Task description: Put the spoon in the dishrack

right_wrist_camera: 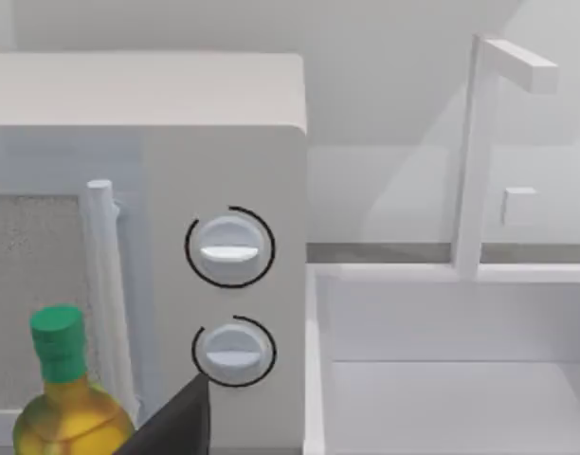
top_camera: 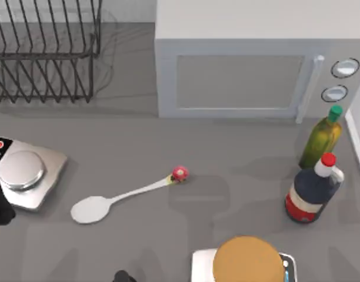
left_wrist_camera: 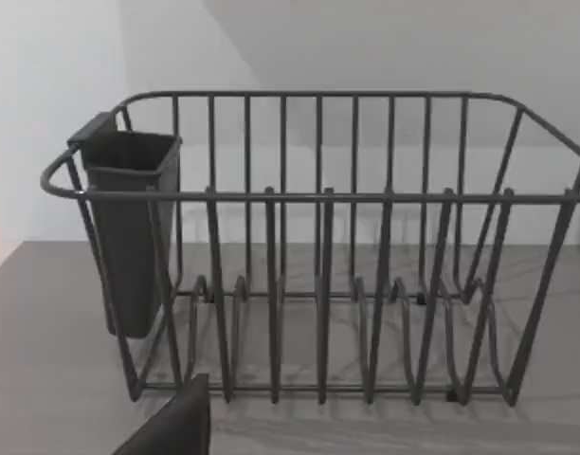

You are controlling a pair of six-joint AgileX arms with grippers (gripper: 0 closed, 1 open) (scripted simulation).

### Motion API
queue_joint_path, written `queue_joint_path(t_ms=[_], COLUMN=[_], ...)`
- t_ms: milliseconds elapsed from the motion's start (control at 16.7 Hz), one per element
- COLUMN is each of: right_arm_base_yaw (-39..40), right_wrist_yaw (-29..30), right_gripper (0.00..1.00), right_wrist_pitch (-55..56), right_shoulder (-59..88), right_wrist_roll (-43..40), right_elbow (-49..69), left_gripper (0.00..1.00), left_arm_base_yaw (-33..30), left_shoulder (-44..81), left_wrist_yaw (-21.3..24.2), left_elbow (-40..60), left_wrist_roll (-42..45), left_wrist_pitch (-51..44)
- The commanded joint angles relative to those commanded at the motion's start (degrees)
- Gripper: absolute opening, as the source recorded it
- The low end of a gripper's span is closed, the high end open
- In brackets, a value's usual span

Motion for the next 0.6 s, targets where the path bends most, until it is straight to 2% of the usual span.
queue_joint_path(t_ms=[300,600], right_arm_base_yaw=[0.0,0.0], right_wrist_yaw=[0.0,0.0], right_gripper=[1.0,1.0], right_wrist_pitch=[0.0,0.0], right_shoulder=[0.0,0.0], right_wrist_roll=[0.0,0.0], right_elbow=[0.0,0.0], left_gripper=[1.0,1.0], left_arm_base_yaw=[-1.6,-7.6], left_shoulder=[3.5,21.7], left_wrist_yaw=[0.2,0.3], left_elbow=[3.5,19.7], left_wrist_roll=[1.3,7.1], left_wrist_pitch=[-2.5,-13.6])
